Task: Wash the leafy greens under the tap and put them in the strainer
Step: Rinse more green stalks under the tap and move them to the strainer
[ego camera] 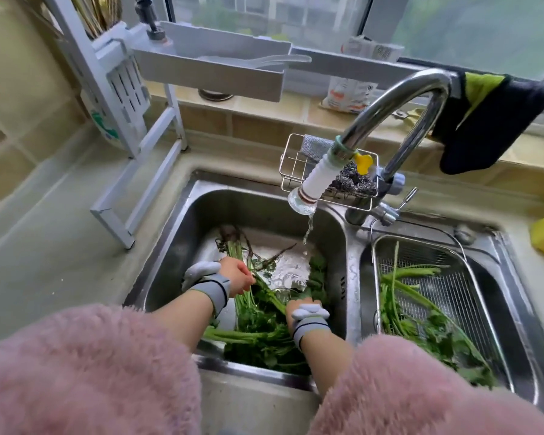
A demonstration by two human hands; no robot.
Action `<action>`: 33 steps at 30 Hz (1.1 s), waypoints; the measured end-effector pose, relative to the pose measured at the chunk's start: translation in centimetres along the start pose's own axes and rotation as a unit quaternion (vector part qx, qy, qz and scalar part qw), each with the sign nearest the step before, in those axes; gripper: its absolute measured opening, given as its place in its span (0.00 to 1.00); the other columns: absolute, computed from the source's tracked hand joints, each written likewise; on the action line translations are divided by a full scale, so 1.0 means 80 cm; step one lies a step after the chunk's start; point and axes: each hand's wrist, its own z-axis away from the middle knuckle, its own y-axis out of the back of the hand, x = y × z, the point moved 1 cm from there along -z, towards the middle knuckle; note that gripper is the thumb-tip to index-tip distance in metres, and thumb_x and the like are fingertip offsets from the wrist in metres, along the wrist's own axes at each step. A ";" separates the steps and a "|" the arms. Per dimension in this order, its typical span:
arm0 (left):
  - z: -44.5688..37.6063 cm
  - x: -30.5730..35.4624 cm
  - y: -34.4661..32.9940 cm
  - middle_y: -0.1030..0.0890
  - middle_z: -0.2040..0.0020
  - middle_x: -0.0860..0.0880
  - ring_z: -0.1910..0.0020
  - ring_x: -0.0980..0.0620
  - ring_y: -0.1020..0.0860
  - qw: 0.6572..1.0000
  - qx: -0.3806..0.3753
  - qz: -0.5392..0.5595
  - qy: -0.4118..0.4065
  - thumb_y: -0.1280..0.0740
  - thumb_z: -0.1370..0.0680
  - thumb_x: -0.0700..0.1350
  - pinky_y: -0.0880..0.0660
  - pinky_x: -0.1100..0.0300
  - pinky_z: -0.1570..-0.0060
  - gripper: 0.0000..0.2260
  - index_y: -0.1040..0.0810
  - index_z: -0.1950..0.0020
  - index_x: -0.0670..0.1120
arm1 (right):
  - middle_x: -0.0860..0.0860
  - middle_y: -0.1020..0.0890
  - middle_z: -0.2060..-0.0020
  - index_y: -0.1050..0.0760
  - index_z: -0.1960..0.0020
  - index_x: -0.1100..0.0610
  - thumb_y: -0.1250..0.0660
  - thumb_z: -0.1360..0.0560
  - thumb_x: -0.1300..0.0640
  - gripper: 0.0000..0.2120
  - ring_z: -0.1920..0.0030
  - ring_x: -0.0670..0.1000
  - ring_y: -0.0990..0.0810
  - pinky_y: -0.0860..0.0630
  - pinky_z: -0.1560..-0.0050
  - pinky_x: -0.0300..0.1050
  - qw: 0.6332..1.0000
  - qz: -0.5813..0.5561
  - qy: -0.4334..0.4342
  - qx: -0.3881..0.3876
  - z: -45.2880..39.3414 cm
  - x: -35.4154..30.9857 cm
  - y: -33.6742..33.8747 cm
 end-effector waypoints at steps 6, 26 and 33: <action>0.003 0.017 -0.003 0.23 0.62 0.47 0.66 0.53 0.27 0.995 0.015 -0.086 -0.042 0.33 0.25 0.35 0.29 0.69 0.70 0.04 0.21 0.51 0.39 | 0.56 0.25 0.48 0.28 0.44 0.61 0.44 0.24 0.66 0.11 0.47 0.57 0.24 0.29 0.55 0.47 0.998 -0.020 -0.021 0.060 0.036 -0.001 0.069; 0.039 0.025 0.001 0.31 0.65 0.52 0.56 0.51 0.31 0.939 -0.051 -0.336 -0.045 0.35 0.22 0.50 0.35 0.64 0.60 0.14 0.37 0.64 0.50 | 0.54 0.23 0.44 0.30 0.40 0.54 0.42 0.26 0.66 0.16 0.45 0.57 0.24 0.25 0.47 0.48 0.947 -0.098 0.093 0.291 0.075 0.052 0.088; 0.065 0.030 0.043 0.25 0.36 0.47 0.38 0.49 0.26 0.894 -0.022 -0.446 -0.013 0.39 0.21 0.52 0.31 0.59 0.40 0.18 0.28 0.35 0.44 | 0.61 0.28 0.64 0.29 0.41 0.72 0.48 0.22 0.74 0.14 0.76 0.49 0.26 0.26 0.77 0.33 0.490 -0.862 0.030 0.128 0.062 0.033 0.147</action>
